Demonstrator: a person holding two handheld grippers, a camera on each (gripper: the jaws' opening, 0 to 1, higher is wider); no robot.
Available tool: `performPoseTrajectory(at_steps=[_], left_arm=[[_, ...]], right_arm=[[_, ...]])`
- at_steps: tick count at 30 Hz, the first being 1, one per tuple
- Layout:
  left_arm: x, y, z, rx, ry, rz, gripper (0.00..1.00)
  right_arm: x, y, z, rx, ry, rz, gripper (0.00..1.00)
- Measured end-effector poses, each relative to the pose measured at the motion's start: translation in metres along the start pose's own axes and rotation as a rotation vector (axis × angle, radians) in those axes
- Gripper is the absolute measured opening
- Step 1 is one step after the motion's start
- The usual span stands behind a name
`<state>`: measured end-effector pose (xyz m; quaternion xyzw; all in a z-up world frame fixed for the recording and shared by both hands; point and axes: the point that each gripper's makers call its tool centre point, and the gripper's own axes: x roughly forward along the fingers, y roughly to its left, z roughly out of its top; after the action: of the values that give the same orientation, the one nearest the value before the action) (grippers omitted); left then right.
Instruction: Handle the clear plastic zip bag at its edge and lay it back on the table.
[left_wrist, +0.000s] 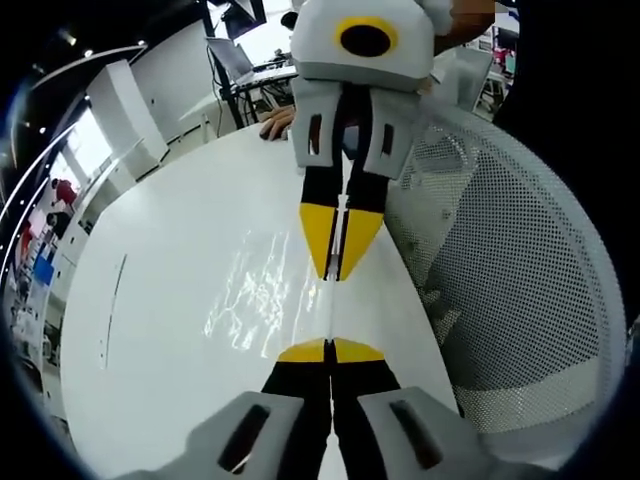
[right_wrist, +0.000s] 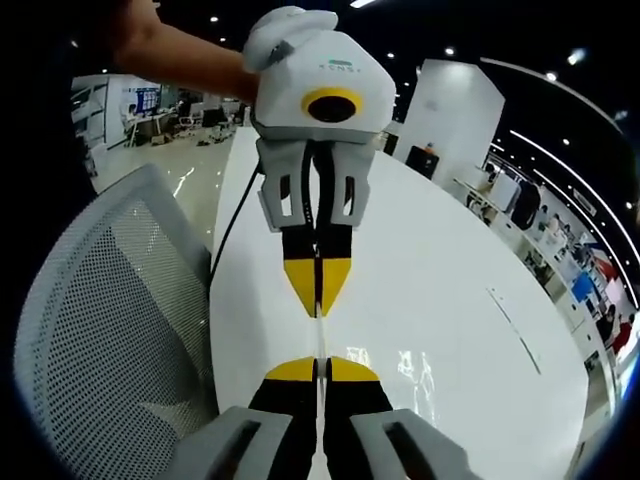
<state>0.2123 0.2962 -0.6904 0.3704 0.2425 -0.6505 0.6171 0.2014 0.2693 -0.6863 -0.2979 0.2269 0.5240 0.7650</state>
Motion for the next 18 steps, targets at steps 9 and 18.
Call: performPoseTrajectory(at_steps=[9,18], left_arm=[[-0.003,0.002,-0.003,-0.005,-0.001,0.006,0.0],[-0.005,0.005,-0.003,-0.005,-0.001,0.009,0.0]], right_arm=[[-0.004,-0.001,-0.002,0.006,-0.003,-0.007,0.0],[-0.011,-0.002,-0.004,0.014,-0.004,-0.017,0.0]])
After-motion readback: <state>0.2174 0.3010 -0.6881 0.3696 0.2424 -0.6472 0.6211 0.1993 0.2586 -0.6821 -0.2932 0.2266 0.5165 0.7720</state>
